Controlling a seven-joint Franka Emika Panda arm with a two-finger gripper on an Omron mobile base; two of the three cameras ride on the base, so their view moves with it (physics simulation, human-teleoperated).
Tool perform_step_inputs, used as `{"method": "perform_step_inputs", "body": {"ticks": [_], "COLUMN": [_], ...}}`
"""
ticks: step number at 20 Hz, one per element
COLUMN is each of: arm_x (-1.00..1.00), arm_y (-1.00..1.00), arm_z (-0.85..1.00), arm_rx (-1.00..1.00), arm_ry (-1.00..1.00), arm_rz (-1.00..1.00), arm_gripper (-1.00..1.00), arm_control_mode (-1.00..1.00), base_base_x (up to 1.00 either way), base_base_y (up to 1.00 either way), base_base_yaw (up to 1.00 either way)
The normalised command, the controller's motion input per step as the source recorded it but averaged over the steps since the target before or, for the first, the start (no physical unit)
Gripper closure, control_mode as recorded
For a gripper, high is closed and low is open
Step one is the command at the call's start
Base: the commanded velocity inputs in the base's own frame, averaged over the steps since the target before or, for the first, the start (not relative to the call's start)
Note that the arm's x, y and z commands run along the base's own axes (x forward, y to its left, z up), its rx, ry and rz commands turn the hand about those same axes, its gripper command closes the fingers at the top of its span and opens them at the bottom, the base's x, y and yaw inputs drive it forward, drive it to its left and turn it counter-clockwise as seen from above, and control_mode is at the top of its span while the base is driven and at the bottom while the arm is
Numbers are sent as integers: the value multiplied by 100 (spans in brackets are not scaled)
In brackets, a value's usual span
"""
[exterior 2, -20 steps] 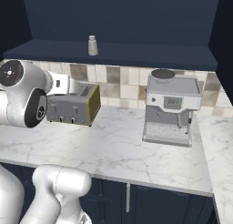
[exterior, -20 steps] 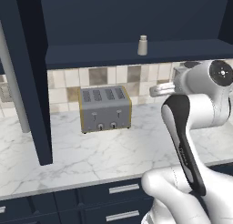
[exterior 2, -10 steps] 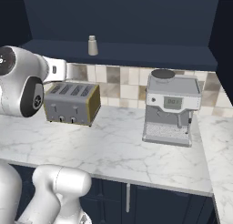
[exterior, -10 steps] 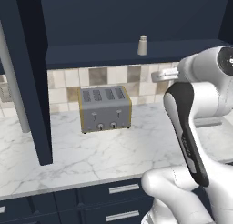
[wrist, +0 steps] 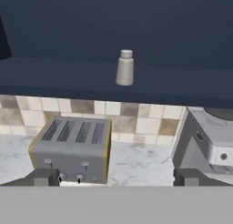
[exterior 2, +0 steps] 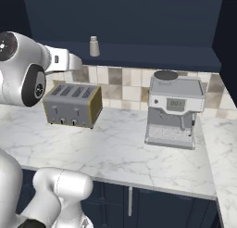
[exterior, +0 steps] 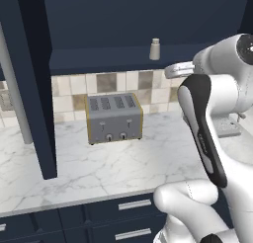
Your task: Retrieve the shaker from the cabinet and place it next the steak on a plate on the dining table.
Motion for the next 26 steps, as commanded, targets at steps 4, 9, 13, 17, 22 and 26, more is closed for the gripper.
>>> {"method": "perform_step_inputs", "body": {"ticks": [4,9,13,17,22,26], "arm_x": [28,32,40,40,42,40], "arm_y": [-5,-1,0,0,-1,-7], "arm_z": [9,3,0,0,0,0], "arm_rx": [0,0,0,0,0,0], "arm_ry": [0,0,0,0,0,0], "arm_rz": [0,0,0,0,0,0], "arm_gripper": [-100,-100,-100,-100,-100,-100], "arm_control_mode": [-100,-100,-100,-100,-100,-100], "base_base_x": [0,0,0,0,0,0], "base_base_y": [0,0,0,0,0,0], "base_base_yaw": [0,0,0,0,0,0]}}
